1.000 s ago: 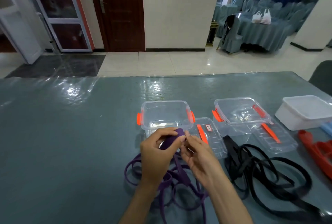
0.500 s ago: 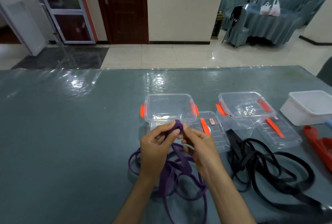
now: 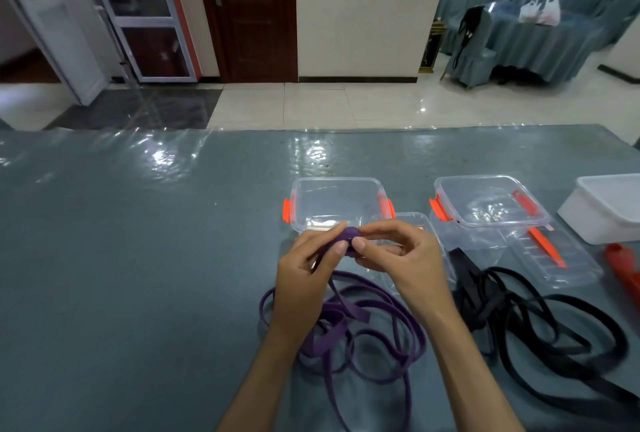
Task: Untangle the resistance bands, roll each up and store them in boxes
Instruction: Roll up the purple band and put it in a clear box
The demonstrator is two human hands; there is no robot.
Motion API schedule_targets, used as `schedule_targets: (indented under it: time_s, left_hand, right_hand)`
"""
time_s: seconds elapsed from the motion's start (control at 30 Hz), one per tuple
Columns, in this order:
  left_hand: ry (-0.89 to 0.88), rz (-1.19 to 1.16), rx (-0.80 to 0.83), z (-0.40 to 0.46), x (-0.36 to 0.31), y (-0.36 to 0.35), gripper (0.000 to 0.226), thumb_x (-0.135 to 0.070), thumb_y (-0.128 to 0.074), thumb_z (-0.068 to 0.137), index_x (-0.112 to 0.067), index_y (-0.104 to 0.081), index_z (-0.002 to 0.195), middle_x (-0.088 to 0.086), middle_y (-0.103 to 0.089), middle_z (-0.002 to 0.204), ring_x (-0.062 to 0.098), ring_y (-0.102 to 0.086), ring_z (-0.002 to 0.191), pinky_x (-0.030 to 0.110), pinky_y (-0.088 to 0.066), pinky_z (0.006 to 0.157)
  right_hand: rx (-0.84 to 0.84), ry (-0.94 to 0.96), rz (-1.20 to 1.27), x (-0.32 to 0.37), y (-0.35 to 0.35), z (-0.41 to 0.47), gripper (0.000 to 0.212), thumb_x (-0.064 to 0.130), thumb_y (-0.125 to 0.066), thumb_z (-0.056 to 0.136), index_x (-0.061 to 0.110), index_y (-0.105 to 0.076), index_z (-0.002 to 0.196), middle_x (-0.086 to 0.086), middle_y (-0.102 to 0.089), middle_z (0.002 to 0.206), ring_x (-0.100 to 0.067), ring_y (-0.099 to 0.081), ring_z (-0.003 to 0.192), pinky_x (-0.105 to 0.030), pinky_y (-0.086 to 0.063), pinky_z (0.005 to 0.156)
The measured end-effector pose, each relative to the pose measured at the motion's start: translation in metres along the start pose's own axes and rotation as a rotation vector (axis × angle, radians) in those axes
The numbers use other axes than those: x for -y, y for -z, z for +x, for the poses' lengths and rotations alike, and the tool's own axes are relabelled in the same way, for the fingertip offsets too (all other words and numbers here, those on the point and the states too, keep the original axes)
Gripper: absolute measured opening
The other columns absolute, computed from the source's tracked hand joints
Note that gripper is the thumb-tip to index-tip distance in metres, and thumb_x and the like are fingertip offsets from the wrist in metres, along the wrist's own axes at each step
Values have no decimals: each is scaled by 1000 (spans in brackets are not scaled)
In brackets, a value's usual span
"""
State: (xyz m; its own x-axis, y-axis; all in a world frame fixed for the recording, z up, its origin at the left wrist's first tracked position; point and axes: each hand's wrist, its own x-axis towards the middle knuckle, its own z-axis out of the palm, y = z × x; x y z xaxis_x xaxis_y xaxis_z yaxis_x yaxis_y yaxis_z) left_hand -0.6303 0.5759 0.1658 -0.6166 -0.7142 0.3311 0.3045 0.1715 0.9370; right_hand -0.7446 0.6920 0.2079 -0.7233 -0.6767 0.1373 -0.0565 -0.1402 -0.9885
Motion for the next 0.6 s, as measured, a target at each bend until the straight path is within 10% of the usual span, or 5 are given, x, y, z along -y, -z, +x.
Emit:
schedule_targets:
  time_s: [0.6]
  left_hand:
    - [15,-196,-121,16,-17,-21,11,-14,-76,94,-10,-76,104,9,-80,102,26,-78,100,26,-60,88]
  right_hand:
    - [-52,90,66,11,3,9,25,18,-85,81,3,-71,95,-12,-80,105,-33,-80,93,-44,-67,78]
